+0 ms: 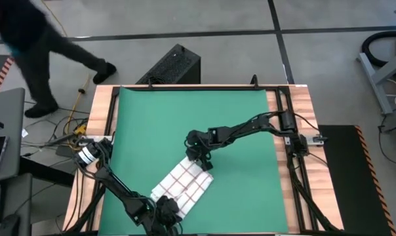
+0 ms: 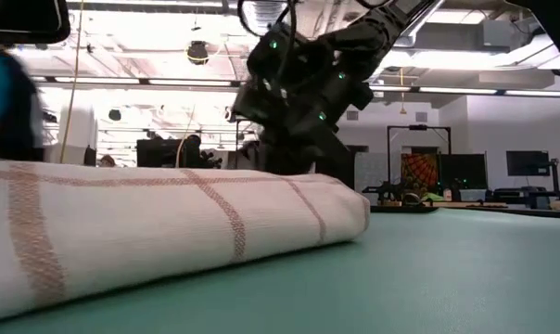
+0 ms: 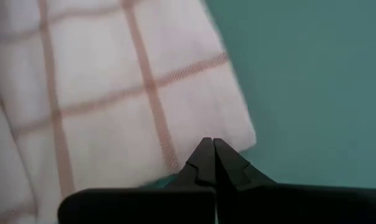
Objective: Roll towel
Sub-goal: Roll the white towel
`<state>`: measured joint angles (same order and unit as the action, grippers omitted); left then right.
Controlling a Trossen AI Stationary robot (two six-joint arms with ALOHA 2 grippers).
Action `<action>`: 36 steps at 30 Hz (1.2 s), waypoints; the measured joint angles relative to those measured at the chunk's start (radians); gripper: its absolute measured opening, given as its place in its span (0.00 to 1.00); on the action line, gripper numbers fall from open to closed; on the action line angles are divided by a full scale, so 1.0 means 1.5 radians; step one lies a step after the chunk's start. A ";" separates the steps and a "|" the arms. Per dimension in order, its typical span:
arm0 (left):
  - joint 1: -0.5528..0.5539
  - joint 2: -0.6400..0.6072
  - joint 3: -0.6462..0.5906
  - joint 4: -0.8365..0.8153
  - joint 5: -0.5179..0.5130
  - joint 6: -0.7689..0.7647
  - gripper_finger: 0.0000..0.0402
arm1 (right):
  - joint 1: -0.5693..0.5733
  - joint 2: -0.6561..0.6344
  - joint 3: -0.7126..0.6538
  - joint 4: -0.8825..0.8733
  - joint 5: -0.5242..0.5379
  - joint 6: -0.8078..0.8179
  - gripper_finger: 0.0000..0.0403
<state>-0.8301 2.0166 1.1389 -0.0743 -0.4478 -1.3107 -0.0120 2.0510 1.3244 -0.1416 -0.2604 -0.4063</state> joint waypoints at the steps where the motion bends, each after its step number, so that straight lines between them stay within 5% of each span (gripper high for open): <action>1: 0.004 -0.006 -0.001 -0.017 0.002 0.011 0.00 | -0.004 0.000 -0.001 -0.016 0.000 -0.002 0.02; 12: 0.036 -0.094 -0.002 -0.272 0.031 0.120 0.00 | -0.041 -0.004 -0.004 -0.117 0.077 0.010 0.02; 20: 0.052 -0.177 -0.003 -0.412 -0.070 0.099 0.00 | -0.069 -0.017 -0.005 -0.167 0.084 0.034 0.01; 30: 0.022 -0.242 -0.056 -0.400 -0.319 -0.043 0.00 | -0.073 -0.097 -0.008 -0.201 0.096 0.071 0.01; 36: 0.016 -0.242 -0.189 -0.181 -0.350 -0.093 0.00 | -0.075 -0.123 -0.015 -0.199 0.093 0.119 0.01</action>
<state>-0.8055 1.6530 0.8557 -0.3452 -0.9730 -1.4498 -0.1246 1.8660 1.3018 -0.4403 -0.1212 -0.2276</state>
